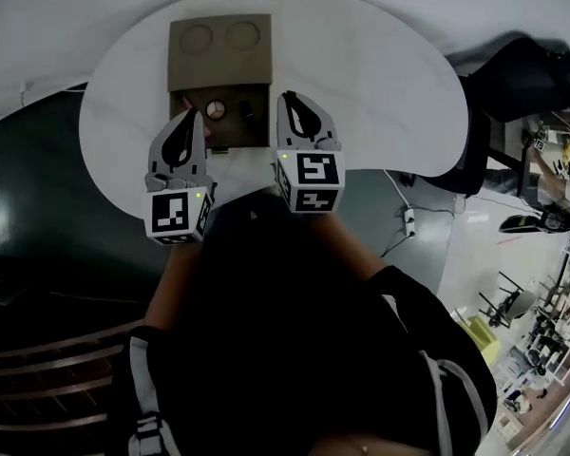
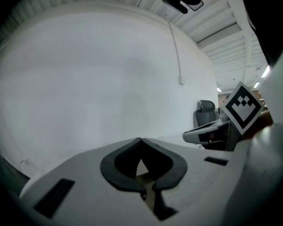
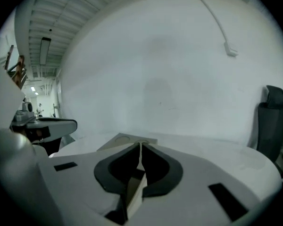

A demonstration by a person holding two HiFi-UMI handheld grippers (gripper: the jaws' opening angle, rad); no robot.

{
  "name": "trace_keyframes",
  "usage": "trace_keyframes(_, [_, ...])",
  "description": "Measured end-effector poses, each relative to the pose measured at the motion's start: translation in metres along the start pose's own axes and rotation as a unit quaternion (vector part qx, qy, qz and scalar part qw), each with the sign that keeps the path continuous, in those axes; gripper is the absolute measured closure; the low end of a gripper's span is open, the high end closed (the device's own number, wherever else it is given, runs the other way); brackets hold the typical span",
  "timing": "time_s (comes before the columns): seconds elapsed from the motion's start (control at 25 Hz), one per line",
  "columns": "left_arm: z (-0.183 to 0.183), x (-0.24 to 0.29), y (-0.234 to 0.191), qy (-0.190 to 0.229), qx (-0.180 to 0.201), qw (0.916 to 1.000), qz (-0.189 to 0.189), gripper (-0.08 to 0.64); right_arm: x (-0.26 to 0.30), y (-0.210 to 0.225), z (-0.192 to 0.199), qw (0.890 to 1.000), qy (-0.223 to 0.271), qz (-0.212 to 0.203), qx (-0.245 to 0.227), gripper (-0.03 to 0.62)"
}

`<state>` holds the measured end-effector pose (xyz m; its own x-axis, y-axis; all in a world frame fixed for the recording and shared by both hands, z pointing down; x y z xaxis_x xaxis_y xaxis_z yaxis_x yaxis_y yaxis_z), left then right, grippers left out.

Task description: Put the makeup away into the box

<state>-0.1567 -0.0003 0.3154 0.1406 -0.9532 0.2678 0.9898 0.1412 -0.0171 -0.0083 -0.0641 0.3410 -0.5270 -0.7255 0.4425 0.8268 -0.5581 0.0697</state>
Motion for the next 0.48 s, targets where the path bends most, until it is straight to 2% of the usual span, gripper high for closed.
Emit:
trace_keyframes(0.12, [-0.032, -0.008, 0.002, 0.025, 0.006, 0.9996, -0.008, 0.554, -0.026, 0.01, -0.036, 0.998, 0.055, 0.007, -0.015, 0.566])
trace_keyframes(0.24, [-0.066, -0.017, 0.008, 0.055, 0.03, 0.998, -0.013, 0.554, -0.052, 0.016, -0.067, 0.994, 0.103, 0.013, -0.04, 0.566])
trace_keyframes(0.36, [-0.093, -0.026, 0.02, 0.08, 0.054, 0.9953, -0.011, 0.554, -0.076, 0.019, -0.086, 0.988, 0.14, 0.018, -0.059, 0.566])
trace_keyframes(0.48, [-0.111, -0.034, 0.032, 0.096, 0.058, 0.9937, -0.004, 0.554, -0.096, 0.022, -0.099, 0.983, 0.165, 0.026, -0.076, 0.568])
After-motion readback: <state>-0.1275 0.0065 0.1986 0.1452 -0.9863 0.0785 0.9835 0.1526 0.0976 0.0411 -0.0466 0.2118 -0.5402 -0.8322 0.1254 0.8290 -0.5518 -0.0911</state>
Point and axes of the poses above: the fingertips, and each gripper's own axes: x forward along the fingers, y to its right, z out of its underside, the point moved 2 cm from there along -x, backward along the fingers, and after that the axes turned 2 degrees about -y, right-handed, at the moved point
